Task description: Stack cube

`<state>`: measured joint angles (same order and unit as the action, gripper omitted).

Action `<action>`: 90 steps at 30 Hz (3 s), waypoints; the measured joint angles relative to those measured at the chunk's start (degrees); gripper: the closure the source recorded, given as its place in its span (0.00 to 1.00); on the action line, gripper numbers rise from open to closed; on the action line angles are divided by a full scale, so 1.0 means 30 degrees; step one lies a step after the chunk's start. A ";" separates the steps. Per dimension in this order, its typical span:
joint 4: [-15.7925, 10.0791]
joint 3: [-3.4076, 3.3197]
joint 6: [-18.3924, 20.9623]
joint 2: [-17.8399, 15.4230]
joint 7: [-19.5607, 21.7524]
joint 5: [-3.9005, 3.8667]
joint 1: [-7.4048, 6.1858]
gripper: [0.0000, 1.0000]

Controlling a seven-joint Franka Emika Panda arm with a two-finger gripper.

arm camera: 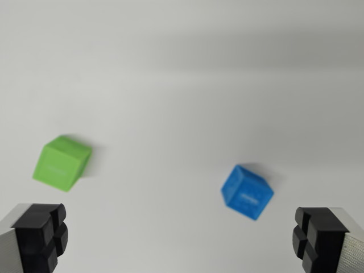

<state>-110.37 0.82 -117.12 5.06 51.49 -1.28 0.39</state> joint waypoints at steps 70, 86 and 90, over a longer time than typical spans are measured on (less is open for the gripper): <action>-0.6062 0.1360 -0.7284 0.1805 1.1885 -0.0054 -0.3995 0.00; -0.6485 0.1314 -0.9561 0.3731 1.4201 -0.0202 -0.5097 0.00; -0.6489 0.1220 -1.0379 0.4596 1.4274 -0.0319 -0.5131 0.00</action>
<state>-129.84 4.49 -148.26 18.85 94.32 -2.23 -15.00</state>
